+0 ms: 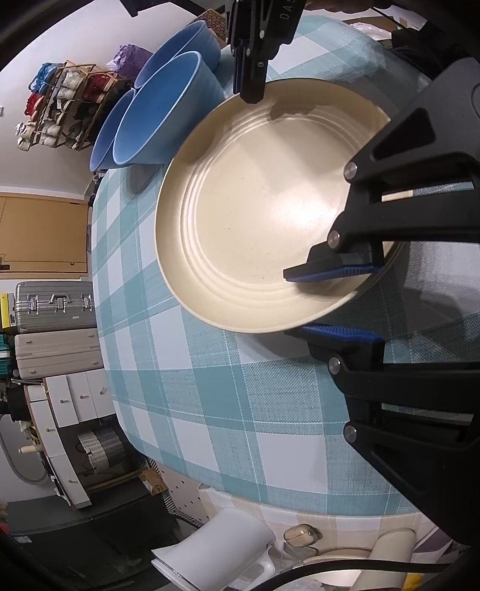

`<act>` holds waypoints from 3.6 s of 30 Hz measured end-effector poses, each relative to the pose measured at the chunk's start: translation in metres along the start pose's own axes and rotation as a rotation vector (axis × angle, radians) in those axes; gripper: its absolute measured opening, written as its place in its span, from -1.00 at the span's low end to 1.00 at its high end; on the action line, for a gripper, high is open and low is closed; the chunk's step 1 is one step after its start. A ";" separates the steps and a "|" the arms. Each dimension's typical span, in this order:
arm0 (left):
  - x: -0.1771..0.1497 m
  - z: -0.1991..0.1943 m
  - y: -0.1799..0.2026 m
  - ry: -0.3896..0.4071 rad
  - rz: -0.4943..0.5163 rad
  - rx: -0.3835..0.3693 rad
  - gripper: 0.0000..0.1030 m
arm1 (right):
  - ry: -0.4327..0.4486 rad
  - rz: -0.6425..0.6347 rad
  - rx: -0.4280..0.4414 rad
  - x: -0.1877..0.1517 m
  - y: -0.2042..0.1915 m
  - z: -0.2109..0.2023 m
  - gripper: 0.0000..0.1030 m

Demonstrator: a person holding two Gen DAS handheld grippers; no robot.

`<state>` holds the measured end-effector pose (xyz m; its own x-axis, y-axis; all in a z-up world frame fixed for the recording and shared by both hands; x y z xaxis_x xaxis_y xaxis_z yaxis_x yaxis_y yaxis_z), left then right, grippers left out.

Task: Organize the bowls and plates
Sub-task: 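Lower the held plate onto the stacked cream plates and open the left tool, then withdraw the left tool and move it to the rim of a blue bowl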

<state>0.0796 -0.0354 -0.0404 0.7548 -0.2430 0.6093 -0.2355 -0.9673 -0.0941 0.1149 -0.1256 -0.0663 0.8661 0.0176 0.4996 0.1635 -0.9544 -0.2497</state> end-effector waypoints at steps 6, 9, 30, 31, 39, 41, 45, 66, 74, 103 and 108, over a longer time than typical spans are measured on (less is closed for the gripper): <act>-0.002 0.003 0.005 -0.010 0.021 0.015 -0.62 | 0.003 -0.013 -0.024 -0.005 -0.001 0.001 -0.71; -0.003 0.005 0.007 -0.017 0.035 0.031 -0.60 | 0.008 -0.019 -0.038 -0.007 -0.003 0.001 -0.71; -0.009 0.017 0.016 -0.057 0.091 0.083 -0.56 | 0.018 -0.078 -0.115 -0.015 -0.008 0.005 -0.65; -0.009 0.018 0.016 -0.057 0.090 0.082 -0.56 | 0.017 -0.079 -0.114 -0.015 -0.008 0.005 -0.63; -0.009 0.019 0.015 -0.058 0.085 0.074 -0.57 | 0.017 -0.073 -0.111 -0.016 -0.009 0.005 -0.63; -0.010 0.019 0.014 -0.057 0.085 0.074 -0.57 | 0.015 -0.070 -0.108 -0.016 -0.009 0.004 -0.63; -0.010 0.018 0.014 -0.056 0.080 0.065 -0.57 | 0.011 -0.069 -0.106 -0.015 -0.009 0.005 -0.63; -0.003 -0.030 -0.005 0.041 -0.051 -0.031 0.53 | 0.023 -0.042 -0.038 -0.013 -0.015 -0.018 0.46; 0.015 -0.057 0.000 0.094 -0.083 -0.102 0.97 | 0.132 -0.026 -0.022 -0.004 -0.013 -0.053 0.78; 0.153 -0.092 0.071 0.247 -0.014 -0.171 0.99 | 0.432 0.107 -0.163 0.063 0.096 -0.192 0.92; 0.179 -0.083 0.088 0.253 0.011 -0.181 0.99 | 0.440 0.119 -0.183 0.074 0.117 -0.201 0.92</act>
<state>0.1425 -0.1583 0.1258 0.5809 -0.2056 0.7876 -0.3653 -0.9305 0.0265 0.1031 -0.2957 0.1087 0.5853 -0.1851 0.7894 -0.0449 -0.9795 -0.1963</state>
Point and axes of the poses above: each gripper's, at about its wrist camera, not at the fingertips, and z roughly the way its jaws point, y to its right, x to its top, the point moved 3 cm from there along z, roughly the way its jaws point, and after that the axes turned 7 degrees about z, right-handed, at the moved point
